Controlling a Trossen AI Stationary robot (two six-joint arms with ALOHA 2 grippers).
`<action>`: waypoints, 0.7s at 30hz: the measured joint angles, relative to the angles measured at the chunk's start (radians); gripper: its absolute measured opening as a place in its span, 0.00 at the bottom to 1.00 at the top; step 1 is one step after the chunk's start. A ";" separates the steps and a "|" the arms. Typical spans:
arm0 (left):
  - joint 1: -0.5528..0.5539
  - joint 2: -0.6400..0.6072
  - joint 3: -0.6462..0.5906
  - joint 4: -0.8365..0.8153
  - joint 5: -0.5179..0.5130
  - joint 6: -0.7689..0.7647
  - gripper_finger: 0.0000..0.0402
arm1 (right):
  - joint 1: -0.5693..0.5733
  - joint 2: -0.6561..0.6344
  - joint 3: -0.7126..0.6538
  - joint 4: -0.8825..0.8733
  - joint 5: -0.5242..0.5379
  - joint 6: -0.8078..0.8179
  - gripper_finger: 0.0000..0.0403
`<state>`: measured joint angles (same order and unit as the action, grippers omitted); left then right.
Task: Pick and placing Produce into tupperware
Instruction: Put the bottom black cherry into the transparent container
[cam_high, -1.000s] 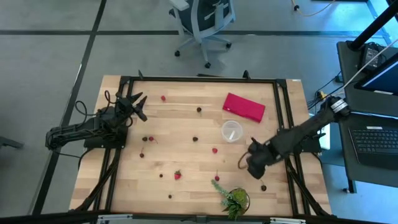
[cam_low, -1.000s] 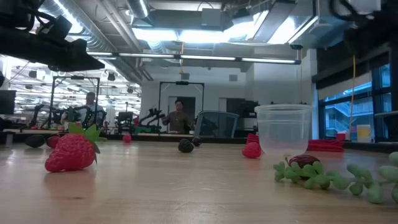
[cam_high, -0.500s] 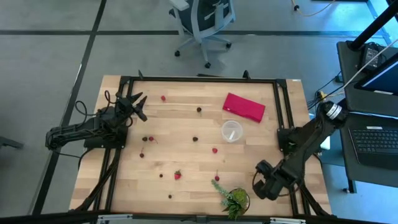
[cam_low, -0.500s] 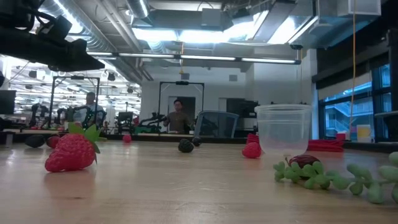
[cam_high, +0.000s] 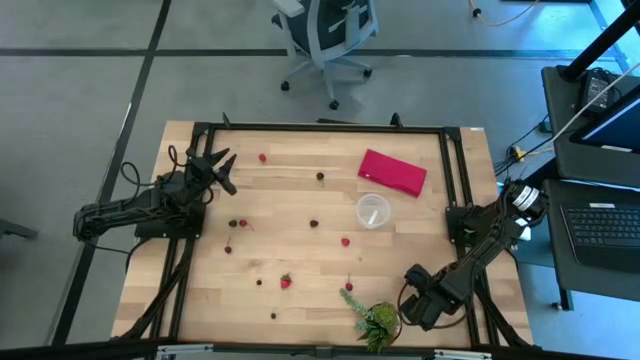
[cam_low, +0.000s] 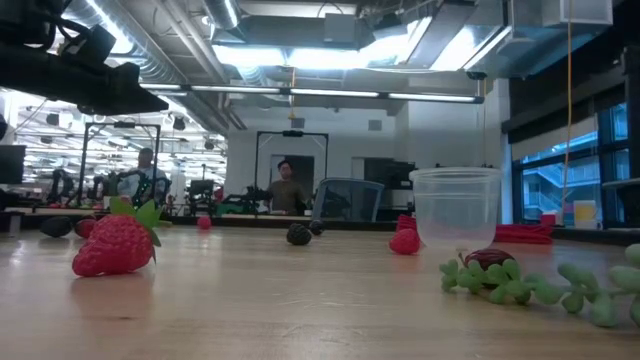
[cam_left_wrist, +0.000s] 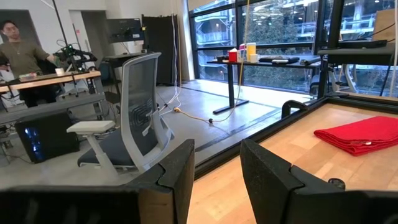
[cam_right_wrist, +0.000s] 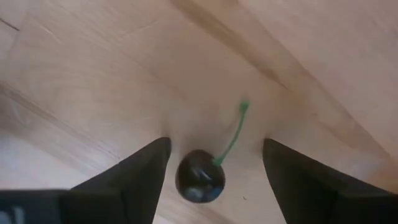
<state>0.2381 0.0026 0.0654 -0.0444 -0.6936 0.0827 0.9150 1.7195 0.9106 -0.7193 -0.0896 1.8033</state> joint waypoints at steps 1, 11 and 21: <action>0.000 0.000 0.000 0.000 0.000 0.000 0.31 | 0.000 0.000 0.000 0.002 -0.007 0.001 0.64; 0.000 0.000 0.000 0.000 0.000 0.000 0.31 | -0.002 0.003 0.002 0.026 -0.057 0.003 0.46; 0.000 0.000 0.000 0.000 0.000 0.000 0.31 | -0.001 0.005 0.008 0.034 -0.081 0.003 0.32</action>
<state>0.2381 0.0026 0.0654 -0.0442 -0.6934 0.0826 0.9142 1.7245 0.9184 -0.6857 -0.1704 1.8061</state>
